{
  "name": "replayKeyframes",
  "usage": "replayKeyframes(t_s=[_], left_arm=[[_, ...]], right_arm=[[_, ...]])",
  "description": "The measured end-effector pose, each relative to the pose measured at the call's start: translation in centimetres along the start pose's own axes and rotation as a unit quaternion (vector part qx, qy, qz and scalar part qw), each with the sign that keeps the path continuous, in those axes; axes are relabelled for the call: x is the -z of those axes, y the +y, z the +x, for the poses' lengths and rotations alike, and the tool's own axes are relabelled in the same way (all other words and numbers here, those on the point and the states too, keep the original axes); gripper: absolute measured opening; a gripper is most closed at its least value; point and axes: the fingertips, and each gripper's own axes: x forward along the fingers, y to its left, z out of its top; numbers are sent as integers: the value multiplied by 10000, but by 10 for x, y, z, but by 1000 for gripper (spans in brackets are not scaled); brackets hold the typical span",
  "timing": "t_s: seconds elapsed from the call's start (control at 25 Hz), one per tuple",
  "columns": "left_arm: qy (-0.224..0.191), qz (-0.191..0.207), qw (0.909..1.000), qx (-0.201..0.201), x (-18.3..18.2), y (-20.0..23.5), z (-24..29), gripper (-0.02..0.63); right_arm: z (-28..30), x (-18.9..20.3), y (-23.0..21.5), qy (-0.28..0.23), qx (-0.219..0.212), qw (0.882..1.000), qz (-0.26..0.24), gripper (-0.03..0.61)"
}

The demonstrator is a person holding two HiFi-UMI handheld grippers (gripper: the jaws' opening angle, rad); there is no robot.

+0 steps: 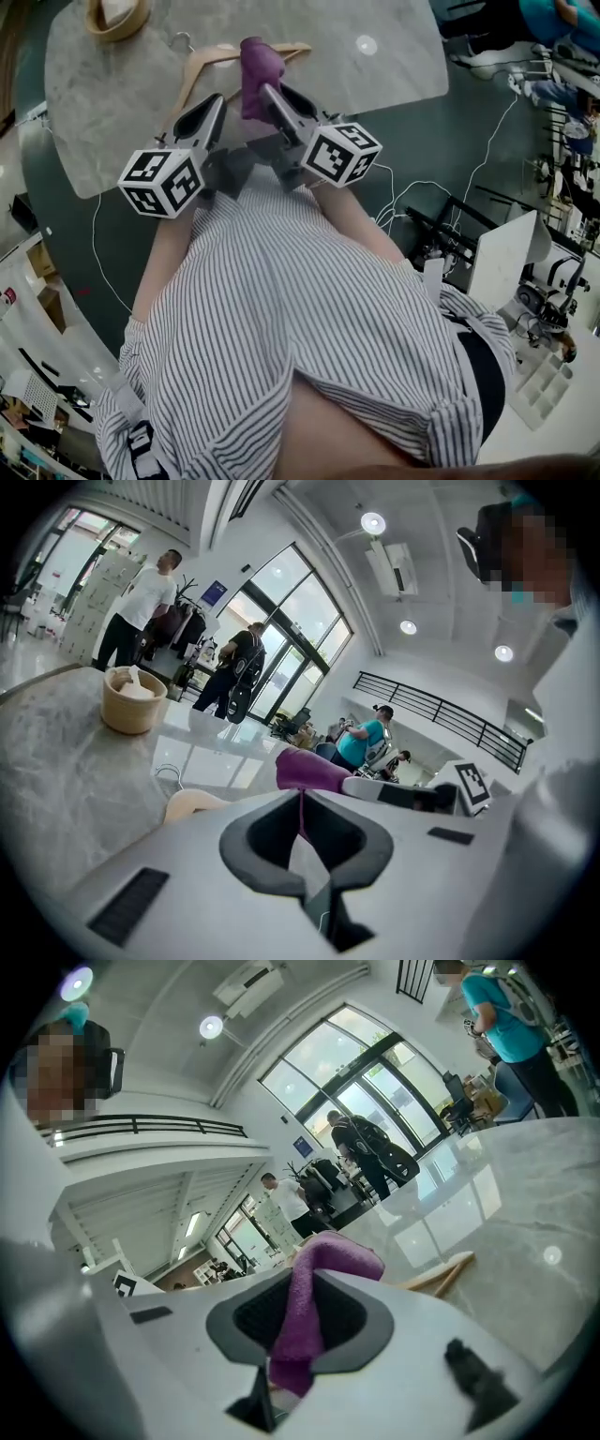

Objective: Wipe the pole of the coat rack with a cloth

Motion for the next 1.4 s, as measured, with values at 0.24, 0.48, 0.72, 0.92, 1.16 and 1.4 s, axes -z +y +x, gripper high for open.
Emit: replayKeyframes(t_s=[0.24,0.48,0.72,0.92,1.16,1.4], left_arm=[[-88,-96,9998,-168,-24,23,37,20],[-61,-141,9995,-280,-32,28,56,20],[-59,-212,9987,-459,-31,47,54,20],[16,-116,9986,-509,-28,56,40,20],[174,-27,9985,-518,-29,54,39,20],[351,20,9982,-487,-32,60,31,20]], right_arm=[[35,-27,-20,218,-233,9994,-125,67],[51,-31,-44,485,-275,9984,69,67],[62,-27,-48,533,-271,9982,89,67],[69,-16,-37,553,-237,9982,42,67],[71,-19,-36,579,-170,9982,44,67],[72,-16,-31,587,-141,9982,56,67]])
